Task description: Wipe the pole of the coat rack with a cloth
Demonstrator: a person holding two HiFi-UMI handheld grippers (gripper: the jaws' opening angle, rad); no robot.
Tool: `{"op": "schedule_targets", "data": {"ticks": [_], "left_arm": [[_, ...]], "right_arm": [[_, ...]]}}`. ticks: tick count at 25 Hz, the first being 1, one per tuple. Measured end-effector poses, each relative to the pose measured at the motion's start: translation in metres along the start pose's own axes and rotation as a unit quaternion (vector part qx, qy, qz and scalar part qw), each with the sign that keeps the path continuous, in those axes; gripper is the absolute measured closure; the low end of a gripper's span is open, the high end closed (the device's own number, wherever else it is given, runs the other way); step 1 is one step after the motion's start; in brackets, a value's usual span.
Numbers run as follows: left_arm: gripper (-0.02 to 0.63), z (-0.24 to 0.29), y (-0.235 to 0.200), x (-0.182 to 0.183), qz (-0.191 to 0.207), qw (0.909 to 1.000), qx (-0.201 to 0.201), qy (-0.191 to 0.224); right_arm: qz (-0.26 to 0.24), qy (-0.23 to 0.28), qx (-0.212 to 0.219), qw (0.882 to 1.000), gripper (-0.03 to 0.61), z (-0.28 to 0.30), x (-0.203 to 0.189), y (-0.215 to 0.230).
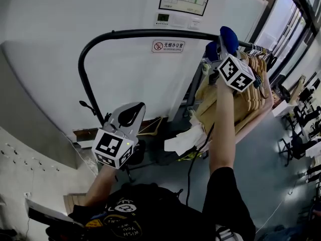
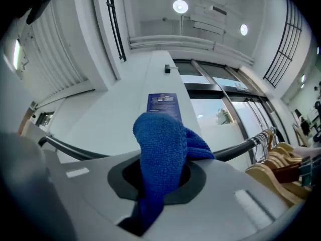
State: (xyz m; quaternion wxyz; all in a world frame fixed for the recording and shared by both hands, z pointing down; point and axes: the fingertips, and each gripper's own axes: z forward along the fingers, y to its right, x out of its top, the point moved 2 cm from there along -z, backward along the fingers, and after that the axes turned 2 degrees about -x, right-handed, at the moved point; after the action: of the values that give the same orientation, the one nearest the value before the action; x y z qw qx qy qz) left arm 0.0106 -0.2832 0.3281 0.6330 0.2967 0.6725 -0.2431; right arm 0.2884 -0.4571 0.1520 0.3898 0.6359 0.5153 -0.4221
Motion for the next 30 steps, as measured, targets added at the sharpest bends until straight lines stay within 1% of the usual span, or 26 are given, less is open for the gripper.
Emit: {"op": "schedule_targets", "data": {"ticks": [3, 5, 6, 8, 10, 13, 15, 19, 22, 24, 26, 28, 30], "left_arm": [[0.612, -0.004, 0.0, -0.004, -0.003, 1.0, 0.005, -0.002], [0.612, -0.008, -0.002, -0.006, -0.004, 0.9999, 0.011, -0.004], [0.612, -0.01, -0.004, -0.007, -0.005, 0.9999, 0.014, -0.005], [0.612, -0.015, -0.006, -0.008, -0.007, 0.9998, 0.019, -0.007], [0.612, -0.02, -0.008, -0.009, -0.008, 0.9996, 0.025, -0.008], [0.612, -0.028, -0.014, -0.009, -0.008, 0.9993, 0.035, -0.008], [0.612, -0.033, -0.018, -0.007, -0.008, 0.9991, 0.041, -0.007], [0.612, -0.046, -0.025, -0.005, -0.008, 0.9984, 0.055, -0.006], [0.612, -0.051, -0.029, -0.007, -0.008, 0.9981, 0.06, -0.009], [0.612, -0.052, -0.033, -0.008, -0.01, 0.998, 0.062, -0.011], [0.612, -0.048, -0.033, -0.009, -0.01, 0.9981, 0.06, -0.013], [0.612, -0.043, -0.03, -0.01, -0.011, 0.9985, 0.051, -0.014], [0.612, -0.036, -0.027, -0.01, -0.012, 0.999, 0.042, -0.013]], "right_arm": [[0.013, -0.005, -0.023, 1.0, 0.534, -0.001, 0.0, 0.02], [0.016, -0.008, -0.022, 1.0, 0.54, -0.003, 0.001, 0.012], [0.013, -0.009, -0.012, 1.0, 0.54, -0.004, 0.0, 0.001], [0.002, -0.011, 0.026, 1.0, 0.54, -0.008, 0.0, -0.035], [-0.01, -0.009, 0.073, 0.997, 0.54, -0.012, -0.002, -0.083], [-0.032, 0.0, 0.143, 0.989, 0.538, -0.016, -0.008, -0.163], [-0.042, 0.008, 0.181, 0.983, 0.537, -0.019, -0.012, -0.212], [-0.035, 0.027, 0.228, 0.973, 0.537, -0.023, -0.016, -0.288], [-0.042, 0.036, 0.248, 0.967, 0.537, -0.025, -0.018, -0.329], [-0.064, 0.039, 0.26, 0.963, 0.538, -0.025, -0.02, -0.349], [-0.085, 0.04, 0.274, 0.957, 0.537, -0.027, -0.021, -0.358], [-0.096, 0.04, 0.28, 0.954, 0.537, -0.027, -0.021, -0.35], [-0.11, 0.042, 0.266, 0.957, 0.538, -0.026, -0.02, -0.329]]}}
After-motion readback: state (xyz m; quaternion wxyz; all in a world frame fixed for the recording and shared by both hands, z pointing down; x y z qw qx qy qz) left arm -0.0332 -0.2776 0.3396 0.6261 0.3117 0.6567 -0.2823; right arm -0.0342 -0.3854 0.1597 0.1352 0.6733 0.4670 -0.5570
